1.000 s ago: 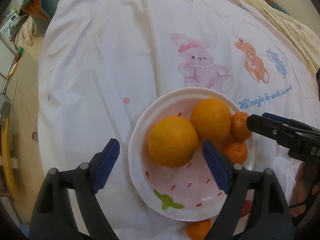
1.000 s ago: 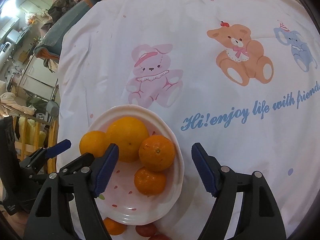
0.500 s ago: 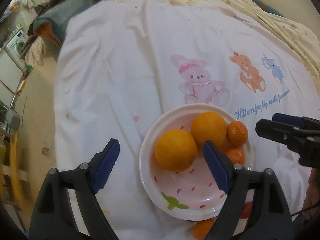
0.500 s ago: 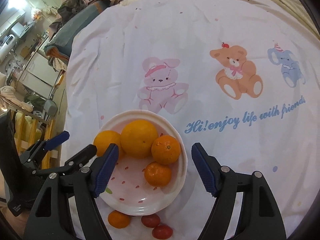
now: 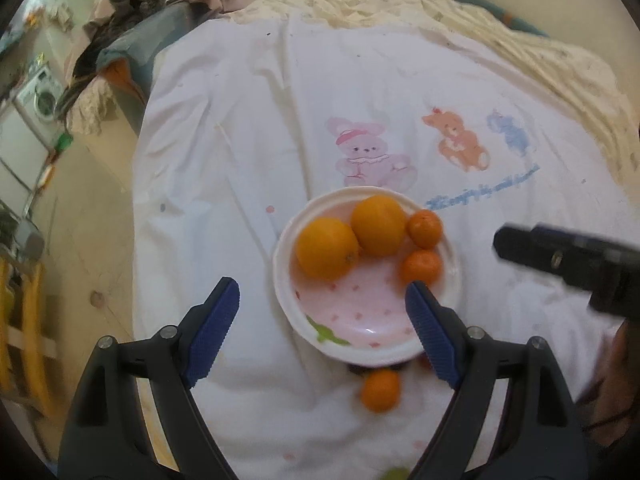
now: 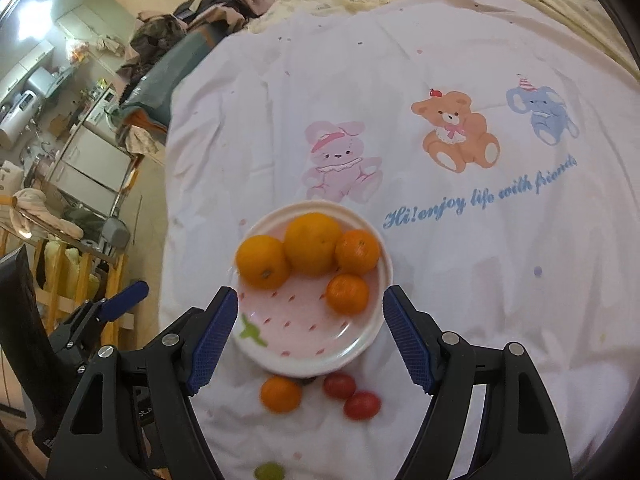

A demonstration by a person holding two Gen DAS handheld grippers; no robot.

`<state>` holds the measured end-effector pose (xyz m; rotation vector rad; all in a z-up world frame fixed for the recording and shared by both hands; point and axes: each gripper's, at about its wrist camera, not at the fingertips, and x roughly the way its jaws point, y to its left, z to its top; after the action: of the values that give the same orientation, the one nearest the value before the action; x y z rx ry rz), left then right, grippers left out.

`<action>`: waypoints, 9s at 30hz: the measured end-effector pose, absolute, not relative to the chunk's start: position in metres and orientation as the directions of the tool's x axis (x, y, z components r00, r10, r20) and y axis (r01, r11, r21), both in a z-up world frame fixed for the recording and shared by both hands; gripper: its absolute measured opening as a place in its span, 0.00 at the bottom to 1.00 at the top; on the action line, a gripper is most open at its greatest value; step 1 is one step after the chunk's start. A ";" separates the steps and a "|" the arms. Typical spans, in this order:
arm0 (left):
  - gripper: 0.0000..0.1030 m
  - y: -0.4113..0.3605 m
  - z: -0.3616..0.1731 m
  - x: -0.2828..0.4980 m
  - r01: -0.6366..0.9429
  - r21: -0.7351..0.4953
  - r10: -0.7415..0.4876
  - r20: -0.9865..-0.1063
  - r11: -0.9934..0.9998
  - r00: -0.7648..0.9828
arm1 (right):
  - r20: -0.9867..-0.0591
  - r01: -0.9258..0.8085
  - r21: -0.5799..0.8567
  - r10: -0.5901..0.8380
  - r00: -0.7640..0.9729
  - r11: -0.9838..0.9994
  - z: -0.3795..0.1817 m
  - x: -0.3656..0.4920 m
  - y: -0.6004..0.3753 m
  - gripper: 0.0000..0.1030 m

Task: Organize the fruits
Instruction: 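Lift both open tools away from the plate, then grasp the remaining small mandarin beside the plate with the left tool, then grasp a black grape with the right tool while the left tool holds the mandarin, then lower the mandarin and black grape into the pink plate, opening both tools, then lift both open tools away from the plate, then grasp the second black grape beside the plate with the left tool, then grasp a red cherry tomato with the right tool while the left tool holds the grape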

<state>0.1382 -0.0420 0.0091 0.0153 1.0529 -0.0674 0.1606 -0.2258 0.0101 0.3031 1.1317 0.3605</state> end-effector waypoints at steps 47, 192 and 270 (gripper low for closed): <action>0.54 -0.056 -0.107 0.102 -0.004 -0.154 -0.152 -0.975 0.988 0.160 | -0.879 0.058 0.414 0.382 0.284 0.908 -0.070 0.106 -0.271 0.75; 0.67 -0.011 -0.064 0.176 -0.059 -0.155 -0.133 -0.953 0.986 0.272 | -0.762 -0.108 0.575 0.579 0.288 0.811 -0.067 0.199 -0.224 0.64; 0.18 -0.020 -0.027 0.088 0.031 -0.129 -0.131 -0.921 0.991 0.368 | -0.901 0.008 0.376 0.363 0.238 0.927 -0.056 0.128 -0.271 0.67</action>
<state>0.0876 -0.0197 -0.0272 -0.0952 1.1903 -0.1038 0.1285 -0.2707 -0.0561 0.3313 1.3149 0.2498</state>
